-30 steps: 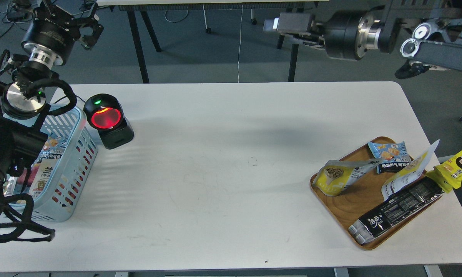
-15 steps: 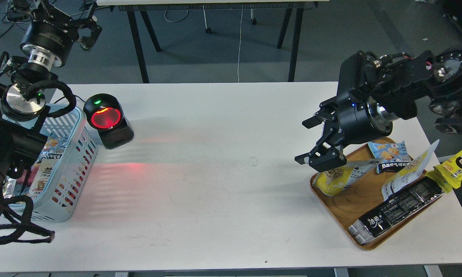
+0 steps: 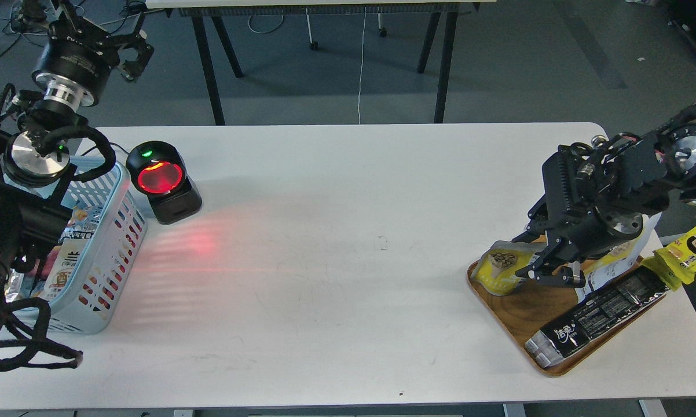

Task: Scan snack and place in basket
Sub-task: 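Lower the right gripper and grasp the yellow snack pouch on the tray, then lift the yellow pouch and carry it toward the scanner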

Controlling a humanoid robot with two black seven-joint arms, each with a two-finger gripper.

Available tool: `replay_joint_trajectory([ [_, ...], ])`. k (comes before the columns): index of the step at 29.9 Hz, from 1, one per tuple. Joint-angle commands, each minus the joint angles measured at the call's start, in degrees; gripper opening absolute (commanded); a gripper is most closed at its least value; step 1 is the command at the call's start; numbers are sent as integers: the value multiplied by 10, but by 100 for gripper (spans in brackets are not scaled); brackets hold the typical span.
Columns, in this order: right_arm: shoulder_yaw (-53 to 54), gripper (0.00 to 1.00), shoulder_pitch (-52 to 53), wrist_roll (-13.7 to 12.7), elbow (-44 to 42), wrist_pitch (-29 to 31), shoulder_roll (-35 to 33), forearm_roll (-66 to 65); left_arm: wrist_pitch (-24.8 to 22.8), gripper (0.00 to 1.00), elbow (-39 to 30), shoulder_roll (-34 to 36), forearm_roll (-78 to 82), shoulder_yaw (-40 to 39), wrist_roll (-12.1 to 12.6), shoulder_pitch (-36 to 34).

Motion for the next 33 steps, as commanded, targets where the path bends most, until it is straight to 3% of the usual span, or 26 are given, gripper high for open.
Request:
replay_joint_trajectory([
  [1, 2, 18, -12, 0, -19, 0, 11, 0, 0, 99, 0, 0, -1, 0, 0, 0],
  [5, 12, 0, -21, 0, -22, -1, 15, 3, 0, 99, 1, 3, -1, 0, 0, 0],
  [13, 42, 0, -19, 0, -18, -4, 9, 7, 0, 99, 1, 3, -1, 0, 0, 0],
  [24, 118, 0, 75, 0, -23, 0, 22, 69, 0, 99, 1, 12, -1, -1, 0, 0],
  [33, 162, 0, 36, 0, -124, 2, 167, 158, 0, 99, 1, 11, -1, 2, 0, 1],
])
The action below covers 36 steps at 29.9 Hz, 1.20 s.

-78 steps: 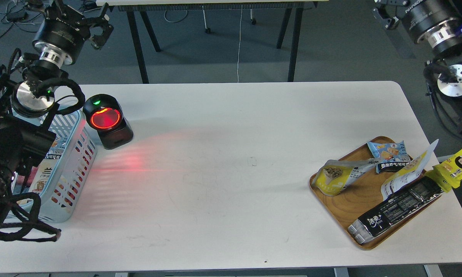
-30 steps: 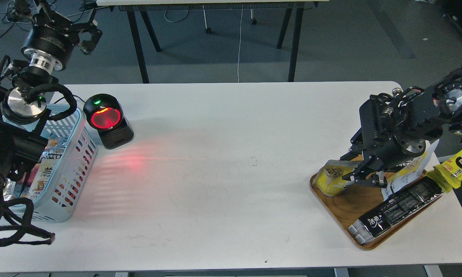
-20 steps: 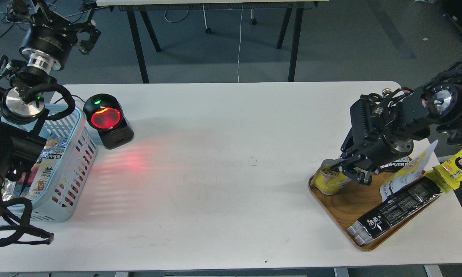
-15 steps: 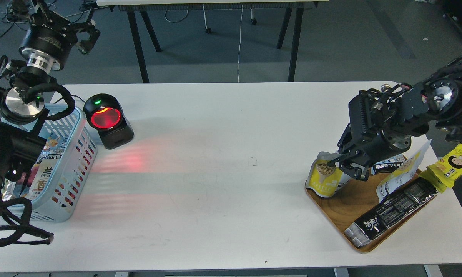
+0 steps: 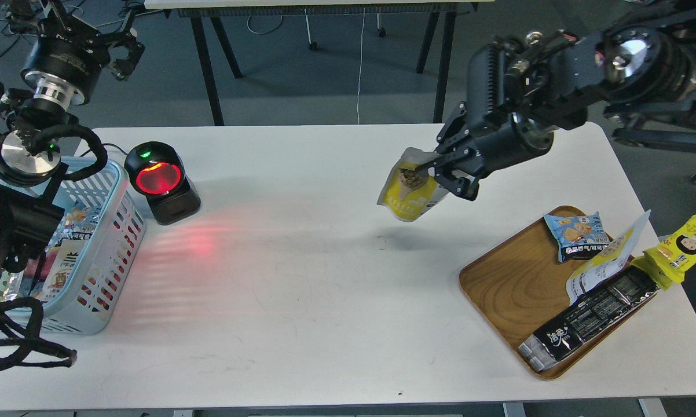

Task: Scan snack and place in basket
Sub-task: 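Lift the yellow pouch and carry it toward the scanner, then set the pouch upright on the table, open and raise the right gripper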

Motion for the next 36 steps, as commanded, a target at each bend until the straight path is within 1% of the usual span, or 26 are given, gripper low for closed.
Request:
replay_joint_trajectory([
  [1, 20, 0, -23, 0, -50, 0, 56, 29, 0, 99, 0, -1, 0, 1, 0, 1],
  [4, 35, 0, -48, 0, -86, 0, 115, 37, 0, 99, 0, -1, 0, 1, 0, 0],
  [9, 36, 0, -90, 0, -138, 0, 172, 42, 0, 99, 0, 0, 0, 1, 0, 0],
  [14, 36, 0, -129, 0, -184, 0, 172, 41, 0, 99, 0, -1, 0, 1, 0, 1],
  [21, 32, 0, -156, 0, -202, 1, 172, 40, 0, 99, 0, -1, 1, 0, 0, 2],
  [26, 32, 1, -165, 0, -200, 0, 172, 39, 0, 99, 0, -2, 0, 1, 0, 3],
  [33, 29, 12, -172, 0, -199, 0, 172, 37, 0, 99, 1, -4, 0, 1, -5, 3],
  [35, 30, 18, -170, 0, -197, 0, 172, 37, 0, 99, 1, -4, 0, 1, -5, 3],
  [36, 30, 24, -167, 0, -196, -1, 172, 39, 0, 99, 1, -4, 0, 1, -5, 3],
])
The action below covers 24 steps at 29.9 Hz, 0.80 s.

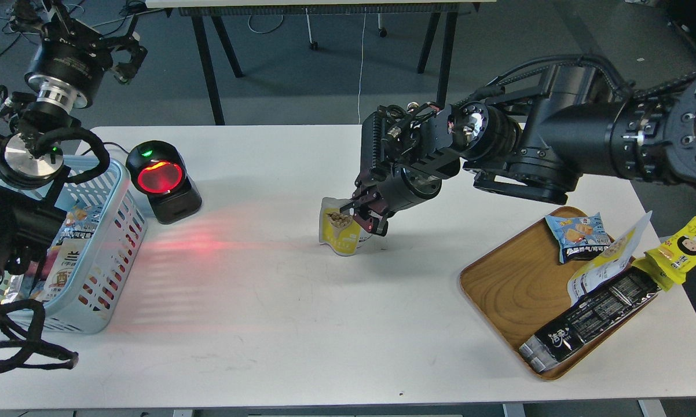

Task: Scan snack and place in basket
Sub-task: 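Set the pouch upright on the table, open and raise the right gripper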

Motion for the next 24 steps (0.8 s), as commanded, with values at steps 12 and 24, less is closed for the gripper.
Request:
replay_joint_trajectory([
  [12, 108, 60, 71, 0, 88, -2, -94, 26, 0, 99, -9, 9, 1, 3, 8, -6],
  [24, 326, 94, -89, 0, 130, 3, -370, 251, 0, 99, -149, 118, 98, 191, 21, -75],
])
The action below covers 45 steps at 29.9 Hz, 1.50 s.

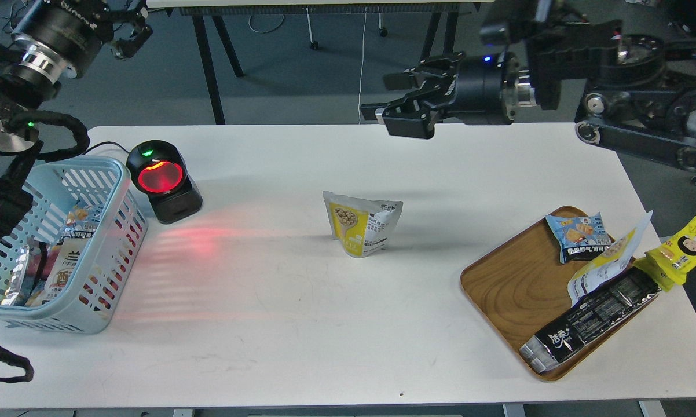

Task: Scan snack and place in basket
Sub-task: 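Set the pouch upright on the table, open and raise the right gripper, then reach the left gripper over to the standing yellow pouch and grasp it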

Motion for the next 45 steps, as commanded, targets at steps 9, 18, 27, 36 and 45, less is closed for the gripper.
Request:
replay_joint_trajectory([
  [9, 161, 97, -149, 0, -76, 25, -108, 364, 0, 99, -153, 17, 359, 65, -18, -80],
  [18, 184, 97, -178, 0, -173, 40, -100, 727, 0, 96, -359, -30, 655, 100, -19, -64],
  [27, 266, 98, -322, 0, -182, 128, -100, 838, 0, 95, -379, -52, 1039, 183, -73, -62],
  [36, 356, 98, -377, 0, -255, 142, -17, 837, 0, 88, -365, -68, 1198, 305, -111, -63],
  [45, 377, 98, -370, 0, -265, 139, 8, 832, 32, 77, -315, -91, 1198, 312, -110, -54],
])
